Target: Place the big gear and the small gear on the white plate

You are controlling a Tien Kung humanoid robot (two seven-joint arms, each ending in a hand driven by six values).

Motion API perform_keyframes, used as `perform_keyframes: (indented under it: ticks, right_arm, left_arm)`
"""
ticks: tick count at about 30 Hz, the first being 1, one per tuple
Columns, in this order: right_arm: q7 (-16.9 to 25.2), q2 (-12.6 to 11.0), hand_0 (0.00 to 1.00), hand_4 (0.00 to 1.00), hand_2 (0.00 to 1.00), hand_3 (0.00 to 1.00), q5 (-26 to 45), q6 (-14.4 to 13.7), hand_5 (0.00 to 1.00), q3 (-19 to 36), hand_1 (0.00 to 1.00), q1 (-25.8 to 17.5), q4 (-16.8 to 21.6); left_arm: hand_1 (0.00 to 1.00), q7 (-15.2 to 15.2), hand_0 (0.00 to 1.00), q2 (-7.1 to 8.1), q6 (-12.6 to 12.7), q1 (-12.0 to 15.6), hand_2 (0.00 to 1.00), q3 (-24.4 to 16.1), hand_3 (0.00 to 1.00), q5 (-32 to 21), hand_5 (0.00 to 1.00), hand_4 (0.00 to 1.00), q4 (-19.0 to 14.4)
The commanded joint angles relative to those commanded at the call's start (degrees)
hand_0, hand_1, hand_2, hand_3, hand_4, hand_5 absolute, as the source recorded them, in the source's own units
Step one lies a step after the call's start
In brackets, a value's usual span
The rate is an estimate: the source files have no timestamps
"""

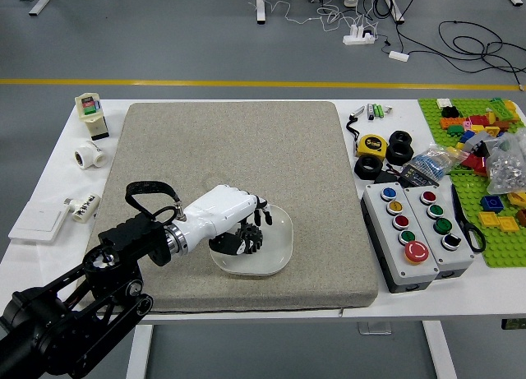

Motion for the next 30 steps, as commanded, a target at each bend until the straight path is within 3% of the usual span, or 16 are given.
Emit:
perform_keyframes:
  ticks: [7,14,17,19,22,25,30]
  right_arm:
    - [-0.03,0.04,0.600,0.756,0.694,0.559,-0.12,-0.01,0.672,-0.02,0.607,-0.25,0.00]
    - [0.00,0.05,0.600,0.756,0.694,0.559,-0.24,0.01,0.671,0.06,0.608,-0.48,0.00]
    - [0.02,0.06,0.600,0.756,0.694,0.559,-0.27,-0.01,0.671,0.11,0.608,-0.55,0.00]
    - [0.04,0.05,0.600,0.756,0.694,0.559,-0.31,-0.01,0.670,0.20,0.608,-0.66,0.00]
    - [0.04,0.04,0.600,0.756,0.694,0.559,-0.39,0.00,0.670,0.28,0.608,-0.74,0.00]
    - [0.03,0.02,0.600,0.756,0.694,0.559,-0.42,0.03,0.670,0.23,0.608,-0.76,0.00]
    - [0.01,0.07,0.600,0.756,0.694,0.559,-0.21,-0.04,0.670,0.09,0.608,-0.67,0.00]
  left_arm:
    - [0.457,0.10,0.341,-0.20,0.17,0.19,0.595,0.03,0.602,0.00,0.084,0.687,0.54]
    - [0.463,0.08,0.342,-0.09,1.63,0.62,0.629,-0.98,0.604,0.00,0.094,0.670,-1.31]
    - [0.463,0.26,0.342,0.14,1.58,0.90,0.629,-1.77,0.604,0.00,0.094,0.670,-3.09]
    - [0.477,1.04,0.349,0.65,0.54,1.35,0.674,-2.71,0.660,0.00,0.099,0.693,-5.93]
    - [0.477,2.07,0.349,1.14,0.14,1.59,0.674,-3.78,0.660,0.00,0.099,0.693,-9.90]
    - [0.463,2.89,0.346,1.16,1.59,1.57,0.667,-5.14,0.650,0.00,0.111,0.648,-12.12]
    - [0.463,3.31,0.346,0.07,5.55,2.28,0.667,-9.41,0.650,0.00,0.111,0.648,-8.84]
